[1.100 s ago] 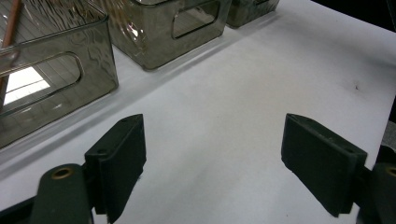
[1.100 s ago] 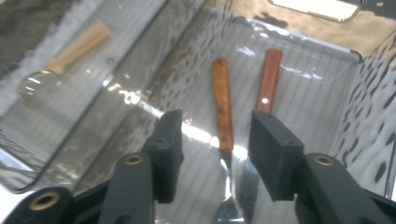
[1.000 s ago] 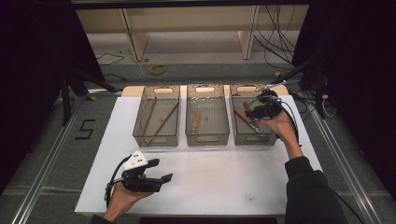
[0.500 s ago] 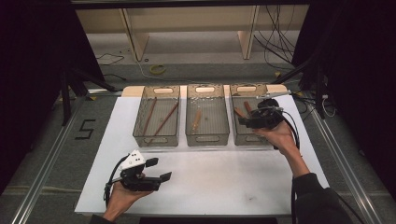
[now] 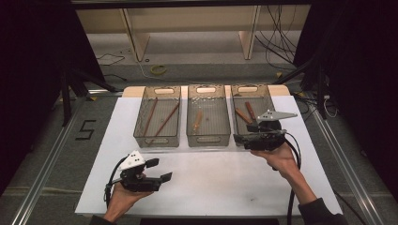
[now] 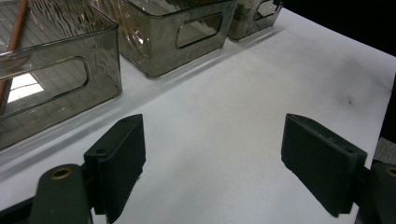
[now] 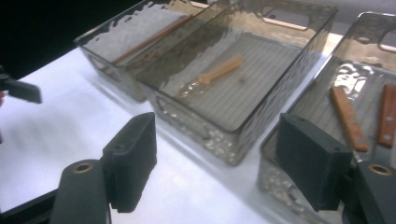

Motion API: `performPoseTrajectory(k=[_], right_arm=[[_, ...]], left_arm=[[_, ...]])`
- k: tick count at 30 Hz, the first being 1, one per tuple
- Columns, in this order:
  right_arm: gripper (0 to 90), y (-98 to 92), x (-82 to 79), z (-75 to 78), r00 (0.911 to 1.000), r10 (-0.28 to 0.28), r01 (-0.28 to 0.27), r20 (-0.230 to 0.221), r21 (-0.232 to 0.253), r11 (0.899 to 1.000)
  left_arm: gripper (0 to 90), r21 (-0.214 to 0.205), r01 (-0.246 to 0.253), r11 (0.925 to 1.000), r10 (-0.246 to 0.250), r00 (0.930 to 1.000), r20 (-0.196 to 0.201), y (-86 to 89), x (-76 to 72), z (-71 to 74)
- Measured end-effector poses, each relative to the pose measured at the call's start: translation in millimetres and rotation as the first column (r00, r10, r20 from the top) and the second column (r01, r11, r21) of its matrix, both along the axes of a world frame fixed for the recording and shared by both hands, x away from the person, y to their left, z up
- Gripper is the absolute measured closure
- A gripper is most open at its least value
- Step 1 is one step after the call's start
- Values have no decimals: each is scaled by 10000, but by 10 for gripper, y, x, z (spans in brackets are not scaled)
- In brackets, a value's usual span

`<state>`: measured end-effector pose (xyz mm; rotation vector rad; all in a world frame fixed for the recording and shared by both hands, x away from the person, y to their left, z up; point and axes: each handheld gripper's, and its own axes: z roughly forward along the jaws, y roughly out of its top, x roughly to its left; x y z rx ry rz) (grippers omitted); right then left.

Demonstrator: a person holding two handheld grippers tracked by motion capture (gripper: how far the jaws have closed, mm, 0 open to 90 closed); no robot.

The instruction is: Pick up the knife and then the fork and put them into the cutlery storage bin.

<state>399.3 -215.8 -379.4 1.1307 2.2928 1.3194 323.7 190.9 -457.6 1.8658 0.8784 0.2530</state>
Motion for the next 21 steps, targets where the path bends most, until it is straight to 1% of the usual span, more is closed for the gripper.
performPoseTrajectory(k=[4,6,9,13,15,17,18,21], right_arm=[[282,-15,-148,-78,9995,265,-270,190,267,9993],[279,-17,-223,-115,9992,350,-359,207,434,9984],[271,-5,-320,-172,9986,445,-457,291,414,9981],[261,-13,-405,-249,9986,488,-501,215,619,9968],[258,-27,-445,-283,9984,472,-495,326,715,9962],[255,-47,-486,-313,9981,501,-530,345,869,9948],[255,-55,-511,-329,9980,462,-501,442,922,9945],[249,-81,-583,-379,9975,490,-539,513,1004,9935]], left_arm=[[210,12,-6,10000,6,10000,-27,-3,7,-13],[209,-42,9,10000,-9,10000,-14,-3,6,-13],[209,-82,28,10000,-27,10000,35,-1,6,-13],[207,-137,33,9999,-33,10000,1,-4,6,-16],[206,-132,38,9999,-38,10000,2,-5,5,-18],[206,-137,59,9999,-59,10000,4,-7,5,-21],[206,-111,98,9999,-97,10000,9,-6,5,-21],[206,-150,129,9998,-129,9999,1,-15,2,-22]])
